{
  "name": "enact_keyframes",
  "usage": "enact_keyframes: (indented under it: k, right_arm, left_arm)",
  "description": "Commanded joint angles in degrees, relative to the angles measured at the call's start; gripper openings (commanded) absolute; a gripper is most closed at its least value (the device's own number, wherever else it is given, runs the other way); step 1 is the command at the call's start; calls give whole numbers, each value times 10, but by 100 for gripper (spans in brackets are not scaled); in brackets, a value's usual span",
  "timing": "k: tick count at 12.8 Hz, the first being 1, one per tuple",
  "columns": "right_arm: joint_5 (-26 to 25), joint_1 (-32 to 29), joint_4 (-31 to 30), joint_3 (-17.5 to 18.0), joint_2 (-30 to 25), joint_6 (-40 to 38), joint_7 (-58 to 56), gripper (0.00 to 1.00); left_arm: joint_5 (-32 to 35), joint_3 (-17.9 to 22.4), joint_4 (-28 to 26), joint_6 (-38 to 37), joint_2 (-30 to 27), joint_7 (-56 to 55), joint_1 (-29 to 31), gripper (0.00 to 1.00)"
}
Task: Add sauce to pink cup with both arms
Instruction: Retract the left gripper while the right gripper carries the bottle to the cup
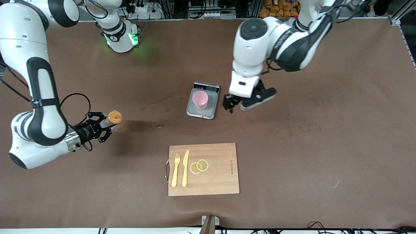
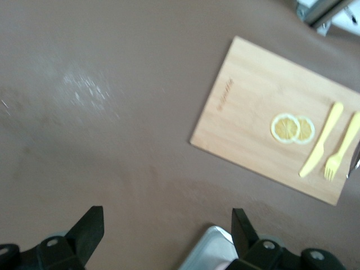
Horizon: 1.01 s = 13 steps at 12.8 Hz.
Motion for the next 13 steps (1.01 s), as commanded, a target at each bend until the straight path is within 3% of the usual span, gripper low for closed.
enact_keyframes:
  k: [1, 8, 11, 13]
  right_arm:
    - [-35, 35, 9, -3, -15, -6, 66, 33]
    - [-40, 129, 26, -3, -15, -6, 213, 33]
    - [-41, 170, 33, -3, -15, -6, 279, 32]
    - [-75, 215, 34, -3, -15, -7, 328, 29]
  left_arm:
    - [-56, -5, 6, -37, -33, 155, 78, 100]
    - [-82, -5, 110, -224, -46, 408, 218, 100]
    - [-105, -5, 120, -254, -70, 492, 269, 100]
    - [-138, -5, 120, -265, -83, 531, 302, 100]
